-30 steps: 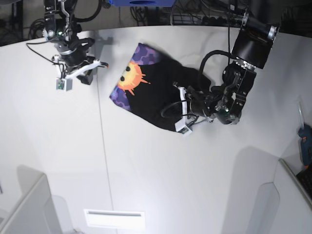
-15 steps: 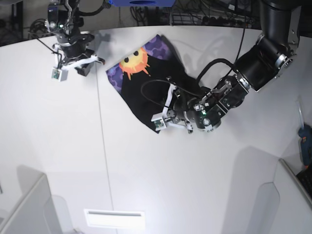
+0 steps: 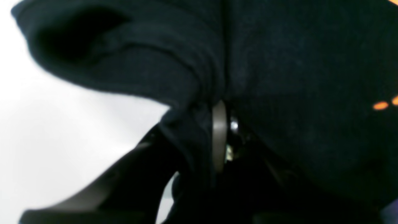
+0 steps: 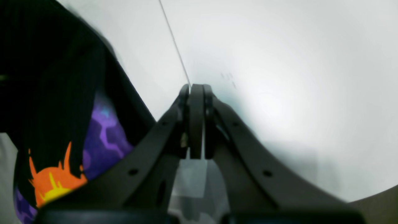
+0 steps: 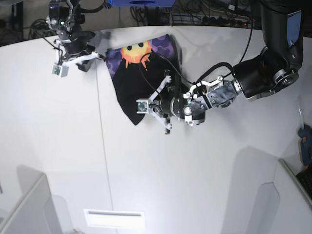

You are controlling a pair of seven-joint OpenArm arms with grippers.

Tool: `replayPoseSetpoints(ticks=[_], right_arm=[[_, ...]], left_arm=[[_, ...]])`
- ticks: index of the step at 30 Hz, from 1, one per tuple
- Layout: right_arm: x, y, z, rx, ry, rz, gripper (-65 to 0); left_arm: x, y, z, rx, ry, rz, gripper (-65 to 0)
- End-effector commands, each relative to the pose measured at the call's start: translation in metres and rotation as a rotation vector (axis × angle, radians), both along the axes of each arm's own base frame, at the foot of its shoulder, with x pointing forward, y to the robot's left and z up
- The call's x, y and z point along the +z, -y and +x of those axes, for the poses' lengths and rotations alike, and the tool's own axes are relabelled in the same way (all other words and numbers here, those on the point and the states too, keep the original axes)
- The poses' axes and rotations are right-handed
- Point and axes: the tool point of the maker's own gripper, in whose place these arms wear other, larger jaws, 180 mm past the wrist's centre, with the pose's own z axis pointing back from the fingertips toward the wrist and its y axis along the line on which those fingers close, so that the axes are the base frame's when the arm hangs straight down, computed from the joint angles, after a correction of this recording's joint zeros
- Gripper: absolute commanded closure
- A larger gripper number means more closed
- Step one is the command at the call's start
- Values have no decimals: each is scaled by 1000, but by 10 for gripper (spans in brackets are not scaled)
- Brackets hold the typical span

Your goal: Fold the T-shirt properly

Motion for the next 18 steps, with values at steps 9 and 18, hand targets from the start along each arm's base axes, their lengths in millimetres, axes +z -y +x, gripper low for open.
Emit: replayPoseSetpoints(ticks=[9, 18], right_arm=[[-2, -2, -12, -2, -16, 2, 0], [-11, -13, -23, 21, -52, 22, 0]], left_arm=[[-7, 9, 5, -136, 63, 104, 0], [-7, 30, -7, -166, 50, 71, 0]])
